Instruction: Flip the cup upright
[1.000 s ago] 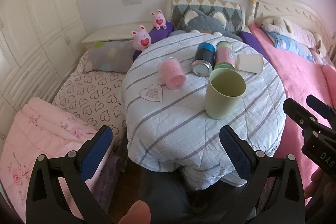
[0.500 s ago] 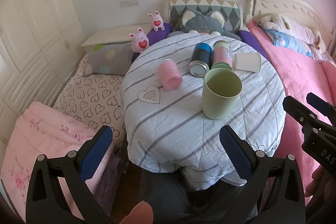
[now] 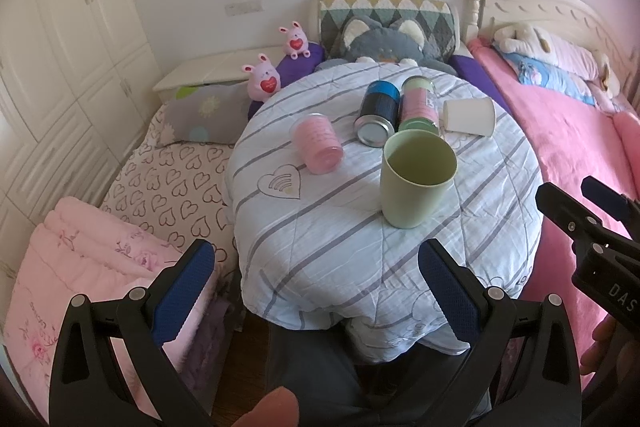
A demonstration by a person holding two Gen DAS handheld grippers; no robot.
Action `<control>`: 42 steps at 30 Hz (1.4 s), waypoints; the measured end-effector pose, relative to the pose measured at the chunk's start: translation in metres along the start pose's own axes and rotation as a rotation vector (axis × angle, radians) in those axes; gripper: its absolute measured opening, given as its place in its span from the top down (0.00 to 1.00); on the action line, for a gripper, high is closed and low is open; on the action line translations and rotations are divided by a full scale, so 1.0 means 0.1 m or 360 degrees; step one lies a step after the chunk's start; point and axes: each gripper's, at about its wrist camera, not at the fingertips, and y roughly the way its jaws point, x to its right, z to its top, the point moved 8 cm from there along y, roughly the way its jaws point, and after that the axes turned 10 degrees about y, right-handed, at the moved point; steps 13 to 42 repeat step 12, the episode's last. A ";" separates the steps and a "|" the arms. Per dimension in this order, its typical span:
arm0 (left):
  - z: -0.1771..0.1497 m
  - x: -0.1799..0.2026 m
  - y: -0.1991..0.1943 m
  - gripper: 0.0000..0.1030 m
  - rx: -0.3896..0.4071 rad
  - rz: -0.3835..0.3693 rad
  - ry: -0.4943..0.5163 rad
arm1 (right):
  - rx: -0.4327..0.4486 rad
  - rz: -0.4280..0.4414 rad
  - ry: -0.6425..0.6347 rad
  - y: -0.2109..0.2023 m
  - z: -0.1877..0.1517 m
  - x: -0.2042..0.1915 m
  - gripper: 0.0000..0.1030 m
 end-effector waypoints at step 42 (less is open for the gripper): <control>0.07 0.04 -0.01 0.00 0.0019 -0.0045 0.0013 | -0.0013 -0.0002 0.0010 0.04 -0.02 0.04 0.18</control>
